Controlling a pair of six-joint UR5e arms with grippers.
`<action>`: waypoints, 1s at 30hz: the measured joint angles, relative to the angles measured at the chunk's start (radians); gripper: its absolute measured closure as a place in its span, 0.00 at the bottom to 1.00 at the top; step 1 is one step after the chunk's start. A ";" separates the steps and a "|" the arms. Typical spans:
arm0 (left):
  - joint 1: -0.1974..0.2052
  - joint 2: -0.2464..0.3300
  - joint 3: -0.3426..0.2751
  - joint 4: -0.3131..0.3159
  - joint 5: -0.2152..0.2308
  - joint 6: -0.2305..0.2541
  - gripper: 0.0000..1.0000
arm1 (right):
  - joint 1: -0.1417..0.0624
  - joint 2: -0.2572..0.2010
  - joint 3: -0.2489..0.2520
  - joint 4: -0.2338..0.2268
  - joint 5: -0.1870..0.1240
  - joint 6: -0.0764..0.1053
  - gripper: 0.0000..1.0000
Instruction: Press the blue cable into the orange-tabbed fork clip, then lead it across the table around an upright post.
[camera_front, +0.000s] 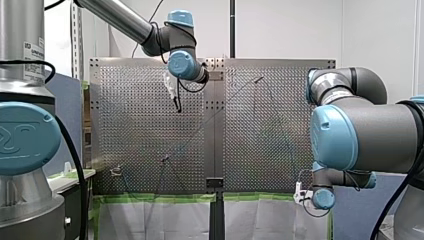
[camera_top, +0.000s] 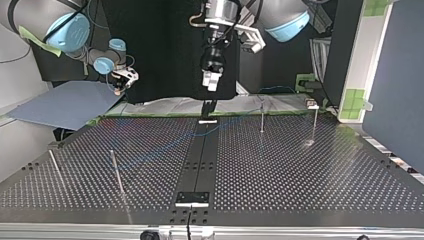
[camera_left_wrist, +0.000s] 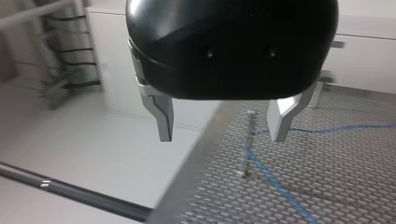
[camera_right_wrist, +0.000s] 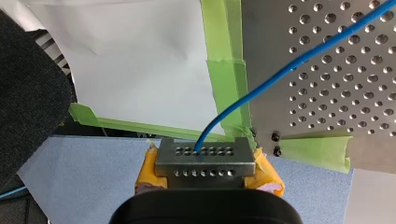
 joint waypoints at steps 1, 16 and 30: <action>0.000 -0.011 -0.011 0.011 0.001 0.011 0.00 | 0.000 0.000 0.000 0.000 0.000 0.000 1.00; 0.001 -0.081 -0.153 0.147 0.033 0.053 0.00 | 0.002 0.000 -0.002 0.002 -0.001 -0.002 1.00; 0.016 -0.082 -0.289 0.265 0.078 0.088 0.00 | 0.006 0.000 -0.006 0.011 -0.017 -0.001 1.00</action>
